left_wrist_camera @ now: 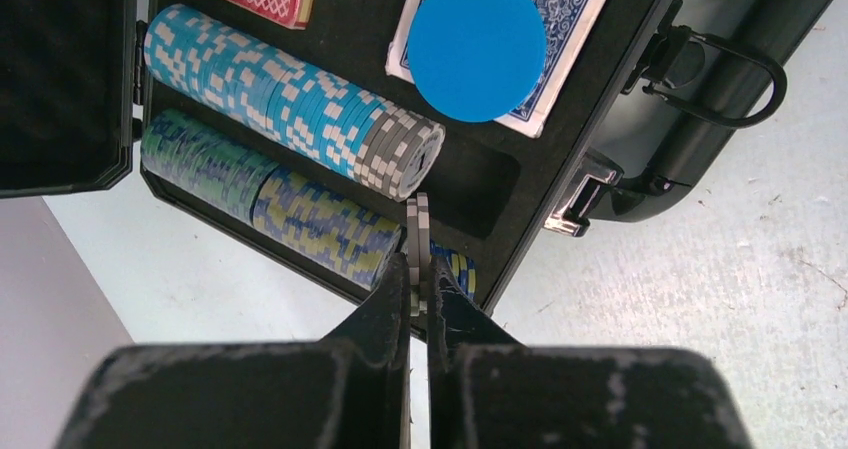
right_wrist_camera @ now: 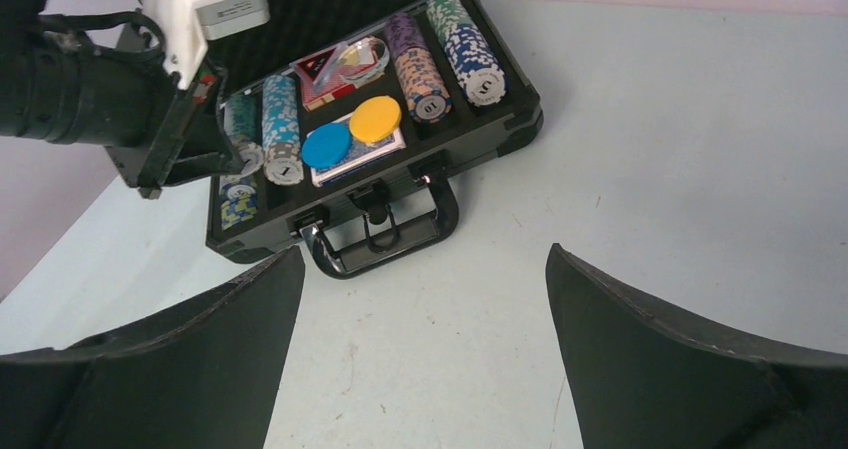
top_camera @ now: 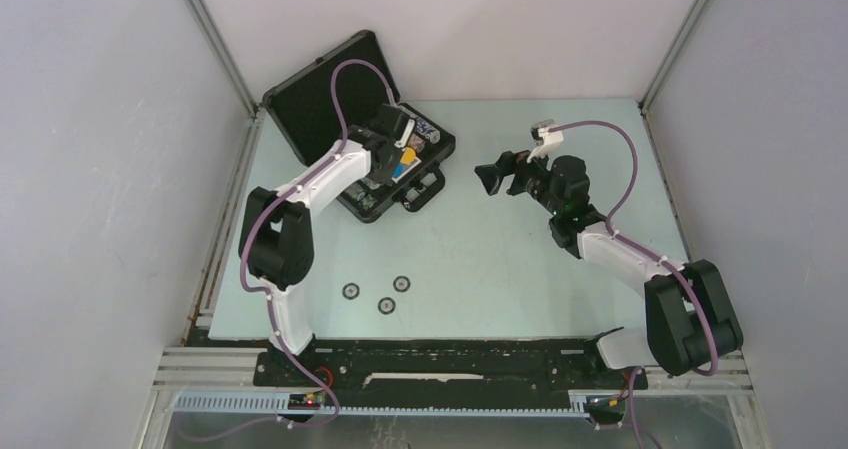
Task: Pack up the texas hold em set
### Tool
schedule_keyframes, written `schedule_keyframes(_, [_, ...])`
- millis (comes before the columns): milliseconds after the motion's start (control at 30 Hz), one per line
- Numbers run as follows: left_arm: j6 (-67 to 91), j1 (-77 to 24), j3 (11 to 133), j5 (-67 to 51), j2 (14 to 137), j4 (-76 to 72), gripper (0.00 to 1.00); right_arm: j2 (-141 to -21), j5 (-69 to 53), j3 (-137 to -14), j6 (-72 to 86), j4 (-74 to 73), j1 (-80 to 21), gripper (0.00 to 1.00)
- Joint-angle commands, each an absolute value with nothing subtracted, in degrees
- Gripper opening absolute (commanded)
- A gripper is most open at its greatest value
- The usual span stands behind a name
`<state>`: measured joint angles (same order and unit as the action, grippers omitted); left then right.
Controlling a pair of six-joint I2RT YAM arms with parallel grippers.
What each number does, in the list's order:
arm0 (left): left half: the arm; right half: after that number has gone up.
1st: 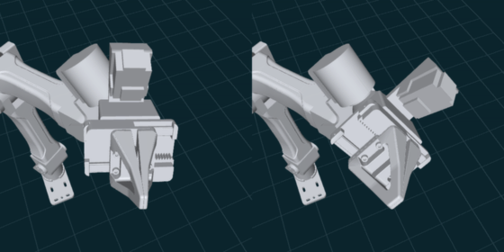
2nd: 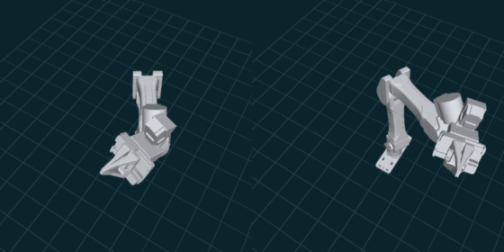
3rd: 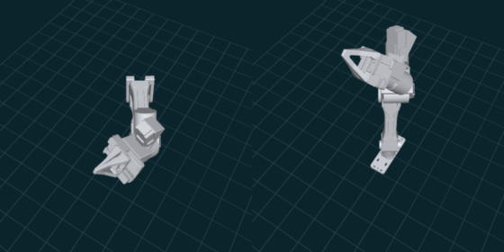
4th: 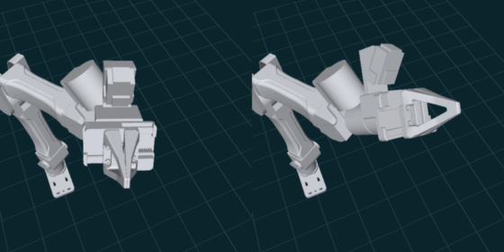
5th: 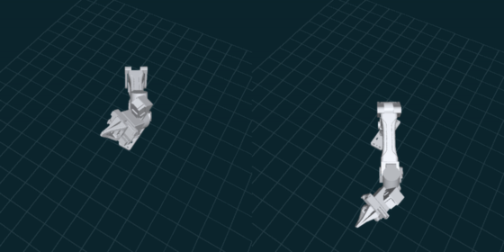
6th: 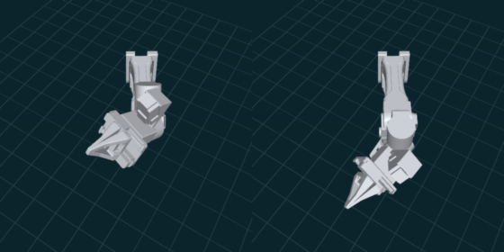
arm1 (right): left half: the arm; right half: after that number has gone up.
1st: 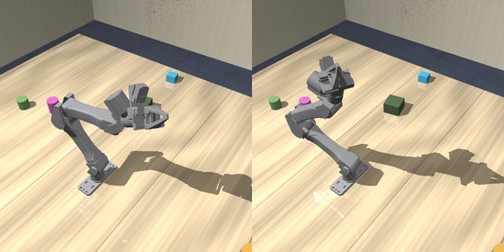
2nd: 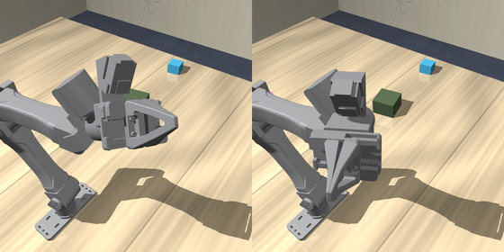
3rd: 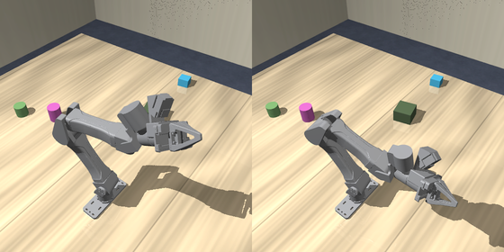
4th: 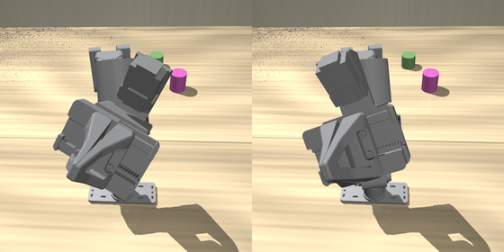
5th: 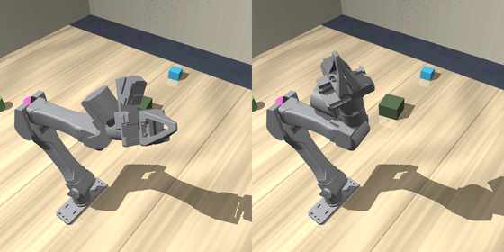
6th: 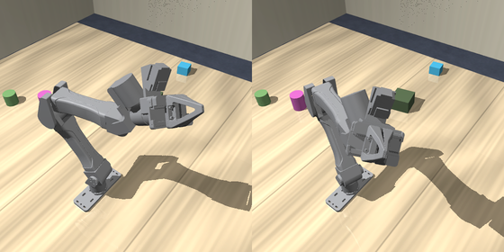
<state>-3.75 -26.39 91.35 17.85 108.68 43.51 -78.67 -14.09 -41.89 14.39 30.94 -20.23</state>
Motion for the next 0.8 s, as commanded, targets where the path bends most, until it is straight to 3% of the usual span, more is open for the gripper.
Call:
schedule_keyframes(0, [-5.01,-26.37,95.40,18.74,110.58,42.88,0.00,-78.65,-16.53,-42.10,13.73,34.65,-19.95,1.00])
schedule_keyframes(400, [-3.50,-25.67,95.89,19.09,112.98,40.68,0.02,-79.08,-17.48,-42.09,14.72,35.04,-19.45,1.00])
schedule_keyframes(767, [-2.27,-24.64,95.80,21.05,114.05,39.81,0.18,-80.25,-20.56,-42.09,17.85,36.44,-17.79,1.00])
